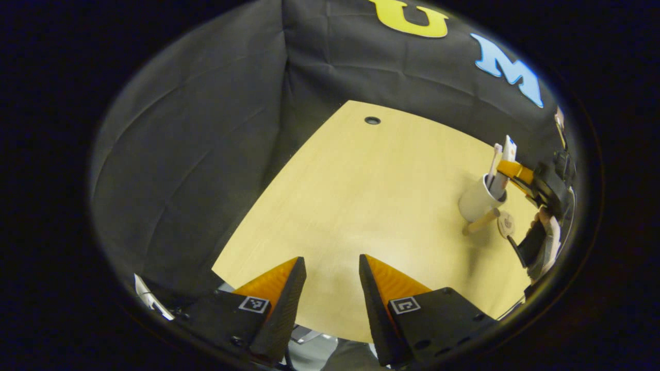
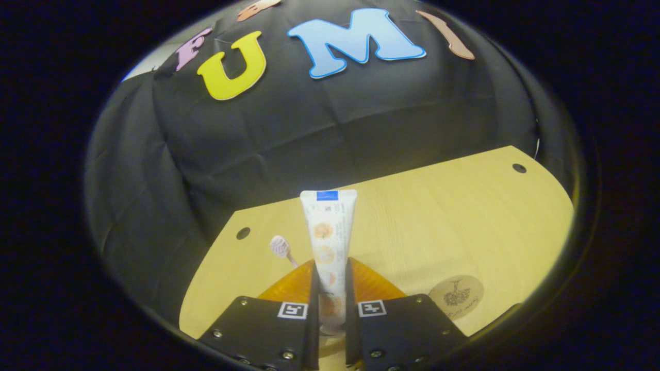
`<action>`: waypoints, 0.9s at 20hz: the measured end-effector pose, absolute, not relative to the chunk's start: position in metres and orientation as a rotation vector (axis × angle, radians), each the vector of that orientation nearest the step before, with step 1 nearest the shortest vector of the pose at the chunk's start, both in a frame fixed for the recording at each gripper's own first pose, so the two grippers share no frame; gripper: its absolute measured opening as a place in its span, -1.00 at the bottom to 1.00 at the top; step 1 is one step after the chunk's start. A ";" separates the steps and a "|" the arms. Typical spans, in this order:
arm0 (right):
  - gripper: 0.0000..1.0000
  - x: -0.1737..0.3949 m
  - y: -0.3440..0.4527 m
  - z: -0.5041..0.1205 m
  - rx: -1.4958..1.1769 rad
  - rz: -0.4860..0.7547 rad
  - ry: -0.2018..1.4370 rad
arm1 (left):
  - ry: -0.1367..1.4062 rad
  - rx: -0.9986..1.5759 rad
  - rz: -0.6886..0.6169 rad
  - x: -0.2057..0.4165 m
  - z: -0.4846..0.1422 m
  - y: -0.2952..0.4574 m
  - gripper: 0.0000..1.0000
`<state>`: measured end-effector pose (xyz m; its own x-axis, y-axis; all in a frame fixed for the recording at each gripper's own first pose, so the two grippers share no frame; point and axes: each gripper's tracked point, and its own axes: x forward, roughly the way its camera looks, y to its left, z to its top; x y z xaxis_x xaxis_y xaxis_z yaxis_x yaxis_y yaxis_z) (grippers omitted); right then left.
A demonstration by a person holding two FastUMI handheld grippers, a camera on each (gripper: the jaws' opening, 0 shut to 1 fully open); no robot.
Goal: Put the toothbrush and toothpaste on the desktop into the cup, then pick up the cup and place it on the coaster on the desktop.
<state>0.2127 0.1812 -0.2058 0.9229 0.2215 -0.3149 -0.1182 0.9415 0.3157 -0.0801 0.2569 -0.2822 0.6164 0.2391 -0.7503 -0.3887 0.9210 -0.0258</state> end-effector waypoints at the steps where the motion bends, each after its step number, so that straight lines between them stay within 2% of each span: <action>1: -0.63 0.213 0.182 -0.207 0.289 0.184 0.359 | 0.828 -0.191 0.353 -0.077 -0.282 0.250 0.42; 3: -0.43 0.214 0.180 -0.203 0.265 0.184 0.343 | 0.824 -0.187 0.323 -0.066 -0.281 0.233 0.41; 6: -0.46 0.214 0.178 -0.204 0.250 0.188 0.337 | 0.820 -0.168 0.275 -0.051 -0.282 0.207 0.41; 8: -0.36 0.211 0.179 -0.205 0.258 0.204 0.345 | 0.819 -0.159 0.245 -0.045 -0.281 0.189 0.40; 11: 0.08 0.194 0.171 -0.205 0.244 0.220 0.354 | 0.818 -0.157 0.204 -0.031 -0.281 0.163 0.40; 18: 0.08 0.161 0.116 -0.204 0.239 0.201 0.368 | 0.812 -0.152 0.071 0.014 -0.281 0.103 0.40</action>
<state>0.1613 0.1165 -0.2036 0.9136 0.2366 -0.3306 -0.1504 0.9522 0.2659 0.0137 0.1034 -0.2810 0.6867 0.0051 -0.7269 -0.1214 0.9867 -0.1077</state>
